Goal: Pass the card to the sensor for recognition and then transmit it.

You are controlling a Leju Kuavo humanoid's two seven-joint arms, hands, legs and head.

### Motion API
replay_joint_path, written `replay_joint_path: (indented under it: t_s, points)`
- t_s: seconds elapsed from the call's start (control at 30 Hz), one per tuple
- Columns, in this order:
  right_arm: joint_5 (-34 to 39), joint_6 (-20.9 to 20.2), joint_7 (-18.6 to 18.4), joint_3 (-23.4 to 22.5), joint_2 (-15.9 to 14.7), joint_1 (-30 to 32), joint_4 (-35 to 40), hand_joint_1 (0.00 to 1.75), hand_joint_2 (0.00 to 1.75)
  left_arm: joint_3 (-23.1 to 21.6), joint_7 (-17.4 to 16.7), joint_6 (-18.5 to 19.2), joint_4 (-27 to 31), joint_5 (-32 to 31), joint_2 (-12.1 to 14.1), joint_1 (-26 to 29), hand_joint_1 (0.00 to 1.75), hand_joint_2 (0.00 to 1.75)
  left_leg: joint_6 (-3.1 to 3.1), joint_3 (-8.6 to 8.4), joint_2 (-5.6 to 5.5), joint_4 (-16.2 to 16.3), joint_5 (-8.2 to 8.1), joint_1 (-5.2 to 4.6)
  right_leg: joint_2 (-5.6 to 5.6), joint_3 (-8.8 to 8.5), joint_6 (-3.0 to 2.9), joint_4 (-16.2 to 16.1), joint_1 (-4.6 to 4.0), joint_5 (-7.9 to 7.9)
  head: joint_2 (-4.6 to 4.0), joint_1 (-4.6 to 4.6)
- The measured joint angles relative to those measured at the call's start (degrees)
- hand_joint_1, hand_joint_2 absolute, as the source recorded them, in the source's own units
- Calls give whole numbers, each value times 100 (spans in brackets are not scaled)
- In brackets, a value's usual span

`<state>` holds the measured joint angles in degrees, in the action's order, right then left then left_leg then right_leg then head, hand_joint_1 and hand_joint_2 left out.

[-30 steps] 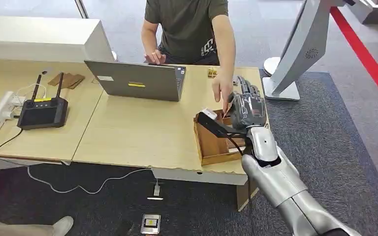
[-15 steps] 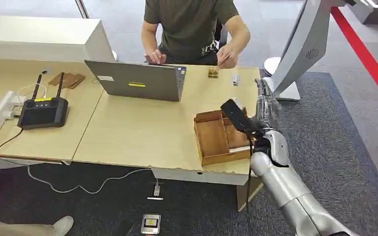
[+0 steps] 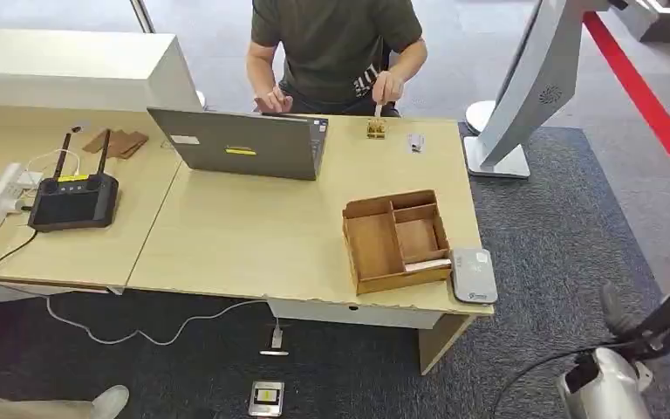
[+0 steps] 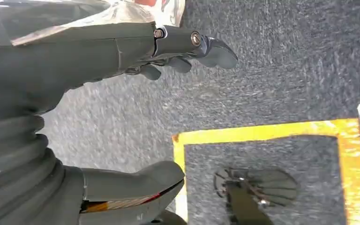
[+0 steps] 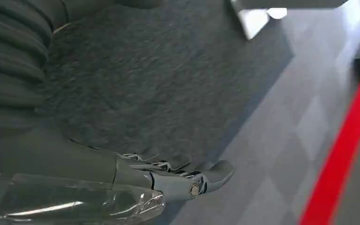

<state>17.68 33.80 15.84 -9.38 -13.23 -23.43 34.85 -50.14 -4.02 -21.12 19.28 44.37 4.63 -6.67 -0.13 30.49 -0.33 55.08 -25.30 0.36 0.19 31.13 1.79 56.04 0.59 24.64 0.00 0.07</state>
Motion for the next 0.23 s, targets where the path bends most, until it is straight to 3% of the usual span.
replay_joint_path:
  t_s: [0.13, 0.2, 0.23]
  points:
    - [17, -761, -317, -496, -51, 342, -603, 0, 175, 72, 106, -17, -2, 148, 31, 106, 0, 175, -4, 2, 14, -2, -3, 4, 18, 11, -6, 7, 1, -2, 0, -5]
    - [-42, -1462, -920, -674, -70, 526, -914, 0, 175, 116, 111, 15, -4, 179, 35, 95, 0, 175, -5, -5, 11, -3, -3, 11, 13, 9, -12, 3, -8, 7, 0, -7]
    - [-92, -1958, -1399, -734, -65, 669, -1107, 0, 175, 127, 98, 70, -4, 198, 46, 91, 0, 175, -11, -10, 3, -3, -6, 20, 4, -2, -16, 2, -14, 15, 0, -2]
